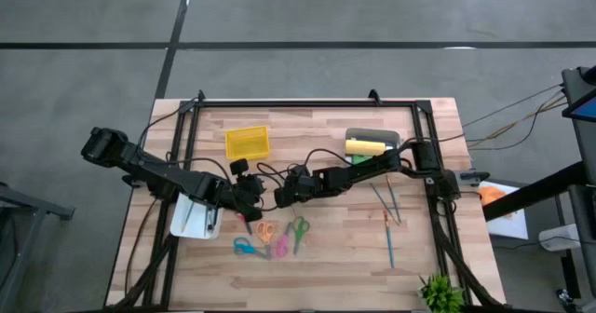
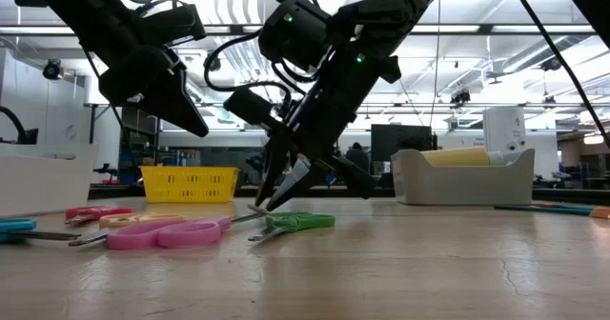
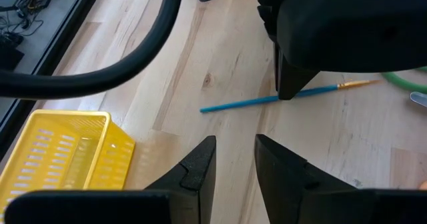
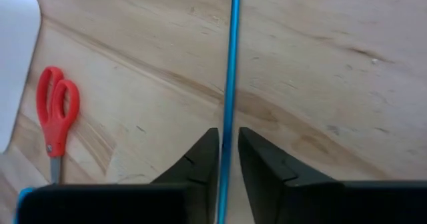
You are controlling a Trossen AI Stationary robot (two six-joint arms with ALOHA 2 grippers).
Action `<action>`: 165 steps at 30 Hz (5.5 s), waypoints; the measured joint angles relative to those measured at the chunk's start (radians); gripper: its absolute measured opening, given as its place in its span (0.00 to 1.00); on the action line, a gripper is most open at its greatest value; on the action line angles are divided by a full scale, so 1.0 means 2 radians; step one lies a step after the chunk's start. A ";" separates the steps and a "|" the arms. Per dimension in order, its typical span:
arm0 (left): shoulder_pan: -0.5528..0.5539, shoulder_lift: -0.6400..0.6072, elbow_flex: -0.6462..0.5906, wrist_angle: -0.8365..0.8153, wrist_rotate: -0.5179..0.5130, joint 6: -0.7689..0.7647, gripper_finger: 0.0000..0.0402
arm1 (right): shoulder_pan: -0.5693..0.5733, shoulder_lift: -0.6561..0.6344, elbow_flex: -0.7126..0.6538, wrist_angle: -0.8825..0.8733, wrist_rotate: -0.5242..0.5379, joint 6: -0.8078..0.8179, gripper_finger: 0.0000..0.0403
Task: Pick & Place Paint Supplies
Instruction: Put the blue paintbrush into the white bin
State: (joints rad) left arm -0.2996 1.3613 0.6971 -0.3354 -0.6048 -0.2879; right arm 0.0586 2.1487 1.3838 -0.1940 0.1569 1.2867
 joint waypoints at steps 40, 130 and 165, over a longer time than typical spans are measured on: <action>0.000 0.000 0.000 -0.003 0.000 0.000 0.26 | 0.147 -0.255 -0.188 0.209 0.256 -0.415 0.25; 0.145 0.171 0.206 -0.118 0.238 -0.628 0.26 | 0.164 -0.471 -0.443 0.387 0.193 -0.540 0.25; 0.177 0.250 0.182 -0.072 0.278 -0.777 0.26 | 0.163 -0.471 -0.444 0.387 0.193 -0.540 0.25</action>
State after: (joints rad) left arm 0.0540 1.8613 1.0616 -0.4784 -0.0488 -1.8417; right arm 0.3851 1.2076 0.4965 0.5806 0.5423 0.2064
